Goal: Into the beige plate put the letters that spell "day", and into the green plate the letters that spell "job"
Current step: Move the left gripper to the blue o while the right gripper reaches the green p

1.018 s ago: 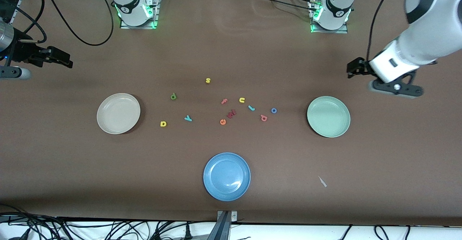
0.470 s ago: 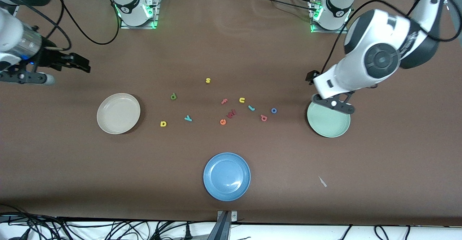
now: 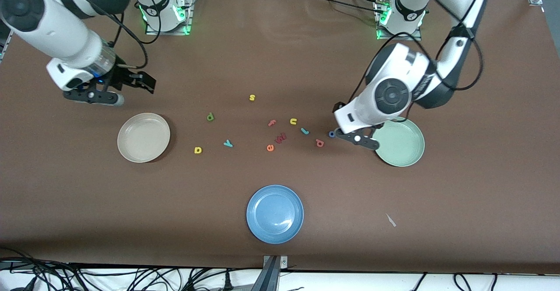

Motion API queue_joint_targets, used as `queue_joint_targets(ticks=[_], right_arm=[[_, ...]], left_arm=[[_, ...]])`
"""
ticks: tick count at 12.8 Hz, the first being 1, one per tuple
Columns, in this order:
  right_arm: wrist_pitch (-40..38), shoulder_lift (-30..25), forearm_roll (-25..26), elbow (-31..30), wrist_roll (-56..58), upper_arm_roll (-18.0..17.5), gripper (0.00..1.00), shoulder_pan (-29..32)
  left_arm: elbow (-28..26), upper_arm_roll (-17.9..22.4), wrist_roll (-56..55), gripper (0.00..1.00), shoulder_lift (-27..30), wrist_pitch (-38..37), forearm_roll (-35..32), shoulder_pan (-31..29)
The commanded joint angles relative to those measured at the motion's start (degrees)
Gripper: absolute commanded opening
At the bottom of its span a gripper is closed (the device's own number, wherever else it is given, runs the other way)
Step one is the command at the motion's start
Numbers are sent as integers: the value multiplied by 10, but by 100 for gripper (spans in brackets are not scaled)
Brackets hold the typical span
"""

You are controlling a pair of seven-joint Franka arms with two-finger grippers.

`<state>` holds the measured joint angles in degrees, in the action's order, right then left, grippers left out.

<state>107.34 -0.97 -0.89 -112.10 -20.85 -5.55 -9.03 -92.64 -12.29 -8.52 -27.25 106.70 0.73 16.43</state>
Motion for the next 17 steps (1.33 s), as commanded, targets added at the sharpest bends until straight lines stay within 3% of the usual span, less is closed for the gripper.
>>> queue_joint_targets(ticks=[1,4,8,11,13,15,17], right_arm=[[96,26,5,-71,-32,-32,100,4],[134,75,10,-73,-94,-57,100,0],[188,163,9,-67,-89,-58,100,-12],[250,187,10,-84,-113,-58,100,-42],[335,187,10,-137,-114,-58,100,-44],[409,198,11,-178,-113,-58,100,-46],[415,214,12,-176,-110,-58,100,-57]], left_arm=[[14,2,-11,100,-42,32,-14,17],[12,2,-11,100,-80,47,-14,24],[-10,3,-23,100,-90,89,-15,26],[-40,4,-24,100,-96,143,-15,26],[-57,5,-24,99,-97,170,-40,26],[-57,4,-26,88,-109,182,-73,26],[-57,4,-33,77,-119,205,-74,27]])
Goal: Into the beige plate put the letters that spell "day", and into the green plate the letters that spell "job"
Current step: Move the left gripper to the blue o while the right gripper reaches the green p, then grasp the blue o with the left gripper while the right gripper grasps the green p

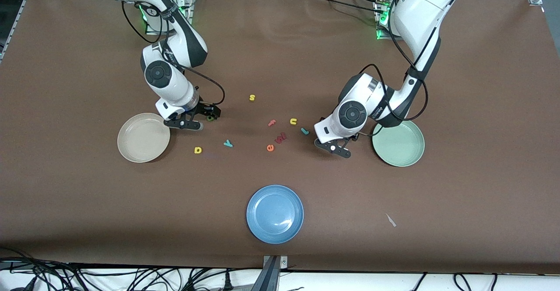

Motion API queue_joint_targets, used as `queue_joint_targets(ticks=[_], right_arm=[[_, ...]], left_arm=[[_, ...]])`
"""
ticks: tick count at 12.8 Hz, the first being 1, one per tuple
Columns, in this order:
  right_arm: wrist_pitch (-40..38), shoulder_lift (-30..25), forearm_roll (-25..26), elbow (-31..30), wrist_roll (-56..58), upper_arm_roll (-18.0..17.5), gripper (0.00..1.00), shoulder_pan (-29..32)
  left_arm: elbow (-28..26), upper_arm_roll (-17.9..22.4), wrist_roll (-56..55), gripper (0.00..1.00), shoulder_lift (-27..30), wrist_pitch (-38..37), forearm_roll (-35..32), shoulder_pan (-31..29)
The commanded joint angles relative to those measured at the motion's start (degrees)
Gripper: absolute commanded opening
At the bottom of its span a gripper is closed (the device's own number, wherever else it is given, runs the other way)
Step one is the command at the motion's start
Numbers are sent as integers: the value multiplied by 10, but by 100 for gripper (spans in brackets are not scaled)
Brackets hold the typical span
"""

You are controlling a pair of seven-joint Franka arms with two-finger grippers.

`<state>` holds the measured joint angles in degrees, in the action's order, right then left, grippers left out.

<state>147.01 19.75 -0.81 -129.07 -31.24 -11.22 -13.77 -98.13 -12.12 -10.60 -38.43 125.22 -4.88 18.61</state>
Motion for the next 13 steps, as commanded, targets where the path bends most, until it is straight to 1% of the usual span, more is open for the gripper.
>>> queue_joint_targets(ticks=[1,2,3,4,5,6,8,9,10,11,12,13], right_arm=[[19,16,12,-7,-6,-1,100,-16],[19,24,27,-6,-6,-1,100,-16],[18,27,40,-6,-6,-1,100,-16],[19,29,42,-6,-4,-1,100,-16],[19,34,53,-4,-3,-1,99,-16],[19,40,65,-3,0,-1,95,-15],[18,42,68,-1,0,0,90,-15],[18,42,68,0,1,0,88,-13],[18,47,68,5,2,0,84,-13],[18,50,68,10,6,0,82,-12],[17,51,68,12,6,0,79,-12],[17,51,68,12,9,0,77,-9]], left_arm=[[-2,2,-13,67,-10,28,-18,6],[-3,2,-13,63,-14,35,-18,6],[-3,2,-14,63,-17,39,-18,6],[-4,2,-14,61,-17,39,-19,6],[-11,2,-14,56,-17,42,-18,6],[-15,2,-14,55,-17,47,-19,6],[-19,2,-14,51,-16,47,-19,6],[-22,2,-14,43,-14,47,-19,6],[-22,2,-14,28,-13,46,-19,6],[-22,2,-22,16,-12,44,-19,6],[-22,2,-34,6,-10,42,-19,6],[-22,1,-41,3,-6,40,-19,6]])
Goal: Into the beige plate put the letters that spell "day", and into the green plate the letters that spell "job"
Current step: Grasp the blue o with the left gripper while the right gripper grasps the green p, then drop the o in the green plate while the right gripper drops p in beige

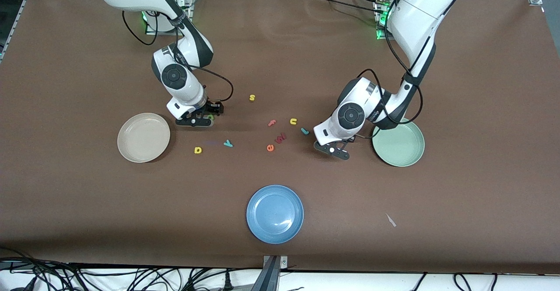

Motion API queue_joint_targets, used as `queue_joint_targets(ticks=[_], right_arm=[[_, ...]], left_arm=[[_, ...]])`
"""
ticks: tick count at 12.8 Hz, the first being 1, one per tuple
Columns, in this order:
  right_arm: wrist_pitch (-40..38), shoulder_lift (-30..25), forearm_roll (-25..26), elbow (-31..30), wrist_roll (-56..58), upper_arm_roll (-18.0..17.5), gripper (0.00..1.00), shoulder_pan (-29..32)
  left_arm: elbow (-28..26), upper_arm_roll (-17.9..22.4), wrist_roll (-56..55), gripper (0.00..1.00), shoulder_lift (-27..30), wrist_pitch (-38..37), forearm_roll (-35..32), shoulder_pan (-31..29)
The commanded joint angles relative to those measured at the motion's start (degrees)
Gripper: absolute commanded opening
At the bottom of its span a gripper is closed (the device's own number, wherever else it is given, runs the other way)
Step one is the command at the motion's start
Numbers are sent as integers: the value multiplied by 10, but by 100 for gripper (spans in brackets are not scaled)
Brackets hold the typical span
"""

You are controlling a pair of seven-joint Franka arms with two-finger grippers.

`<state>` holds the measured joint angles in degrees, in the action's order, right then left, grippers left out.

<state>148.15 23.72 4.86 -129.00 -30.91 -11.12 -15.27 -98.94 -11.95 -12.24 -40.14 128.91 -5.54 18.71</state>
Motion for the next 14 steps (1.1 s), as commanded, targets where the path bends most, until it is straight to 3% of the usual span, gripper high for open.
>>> queue_joint_targets(ticks=[1,7,14], right_arm=[[6,12,11,12,8,-1,72,6],[6,18,11,11,10,-1,57,5],[6,19,11,16,10,-1,29,5]], left_arm=[[-13,-1,-26,2,18,-2,-12,5],[-4,5,-19,0,78,-99,-12,-19],[-12,7,-23,3,74,-103,-47,-115]])
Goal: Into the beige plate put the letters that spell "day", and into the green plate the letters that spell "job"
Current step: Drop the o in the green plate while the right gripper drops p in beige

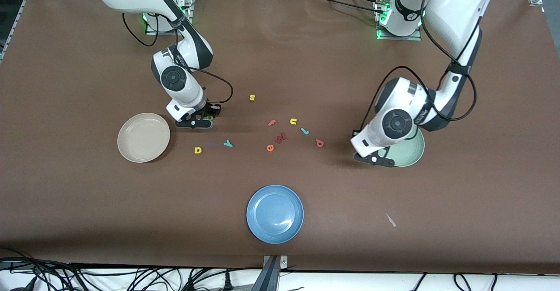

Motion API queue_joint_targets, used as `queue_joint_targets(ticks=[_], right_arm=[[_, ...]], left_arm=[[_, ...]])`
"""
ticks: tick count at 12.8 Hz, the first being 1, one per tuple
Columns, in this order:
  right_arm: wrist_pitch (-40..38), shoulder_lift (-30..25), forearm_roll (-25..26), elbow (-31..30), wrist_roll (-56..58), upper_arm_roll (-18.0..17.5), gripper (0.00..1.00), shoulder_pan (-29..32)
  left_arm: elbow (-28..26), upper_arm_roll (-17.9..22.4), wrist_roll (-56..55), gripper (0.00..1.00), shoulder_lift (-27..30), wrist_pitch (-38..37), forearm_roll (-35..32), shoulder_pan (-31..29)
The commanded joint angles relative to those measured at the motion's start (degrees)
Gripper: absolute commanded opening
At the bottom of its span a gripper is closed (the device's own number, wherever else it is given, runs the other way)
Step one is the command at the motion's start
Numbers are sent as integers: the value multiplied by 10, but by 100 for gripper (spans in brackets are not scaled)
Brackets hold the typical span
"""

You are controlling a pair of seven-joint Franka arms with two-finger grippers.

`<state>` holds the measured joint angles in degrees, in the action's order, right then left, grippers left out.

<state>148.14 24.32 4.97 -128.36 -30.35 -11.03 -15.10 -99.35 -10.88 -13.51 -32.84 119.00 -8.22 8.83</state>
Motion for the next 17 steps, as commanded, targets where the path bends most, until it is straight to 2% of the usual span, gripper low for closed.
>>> queue_joint_targets(ticks=[1,5,9,10,11,12,13,17], right_arm=[[6,13,10,11,5,-2,25,3],[5,13,10,13,4,-3,16,4],[-7,13,7,30,6,-2,12,4],[-34,9,7,43,9,-1,12,5],[-61,4,7,57,7,1,12,6],[-76,-11,8,63,7,5,12,6],[-78,-27,10,62,13,25,12,6],[-132,-84,6,61,155,111,12,6]], left_arm=[[-7,-4,-11,4,0,-3,-22,-26],[-2,-3,-6,4,-26,-2,-22,-61],[-3,-3,-5,8,-43,3,-36,-74],[-2,-4,-6,25,-44,3,-36,-74],[-2,-4,-6,73,-45,3,-35,-73],[-2,-4,-6,100,-44,3,-35,-74],[-1,-4,-6,100,-42,0,-35,-75],[2,-14,-14,100,-13,-23,-23,-66]])
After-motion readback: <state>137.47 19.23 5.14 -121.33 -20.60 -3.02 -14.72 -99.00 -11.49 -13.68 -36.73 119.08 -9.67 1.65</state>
